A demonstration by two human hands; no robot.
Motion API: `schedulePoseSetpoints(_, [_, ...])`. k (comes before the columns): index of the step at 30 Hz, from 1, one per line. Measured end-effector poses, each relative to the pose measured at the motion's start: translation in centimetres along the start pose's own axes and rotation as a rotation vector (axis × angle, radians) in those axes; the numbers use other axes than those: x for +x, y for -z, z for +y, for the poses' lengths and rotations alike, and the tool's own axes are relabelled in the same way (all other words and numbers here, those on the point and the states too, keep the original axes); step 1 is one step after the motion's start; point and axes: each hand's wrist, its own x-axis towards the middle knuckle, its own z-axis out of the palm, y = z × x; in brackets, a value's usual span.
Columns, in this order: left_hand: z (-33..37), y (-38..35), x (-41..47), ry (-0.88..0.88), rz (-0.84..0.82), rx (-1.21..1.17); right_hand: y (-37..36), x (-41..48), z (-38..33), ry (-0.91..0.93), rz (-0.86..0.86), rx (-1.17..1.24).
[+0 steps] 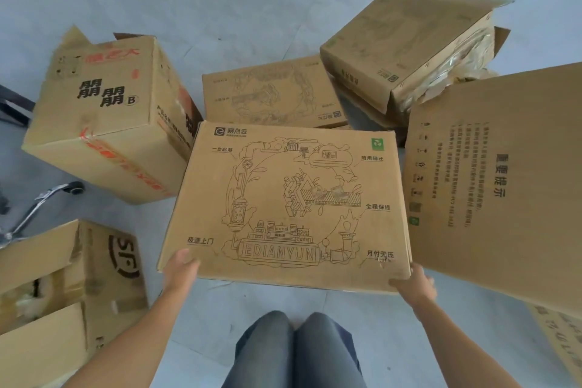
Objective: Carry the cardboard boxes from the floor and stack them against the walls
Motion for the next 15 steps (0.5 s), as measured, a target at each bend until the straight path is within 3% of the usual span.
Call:
schedulePoseSetpoints(9, [-1.9, -0.5, 5.6, 0.017, 0.12, 0.279, -2.8, 5.2, 1.3, -0.05, -0.029, 0.241])
schedulePoseSetpoints(15, [-3.3, 0.2, 7.0, 0.128, 0.116, 0.047, -2.7, 4.9, 2.9, -0.08, -0.007, 0.363])
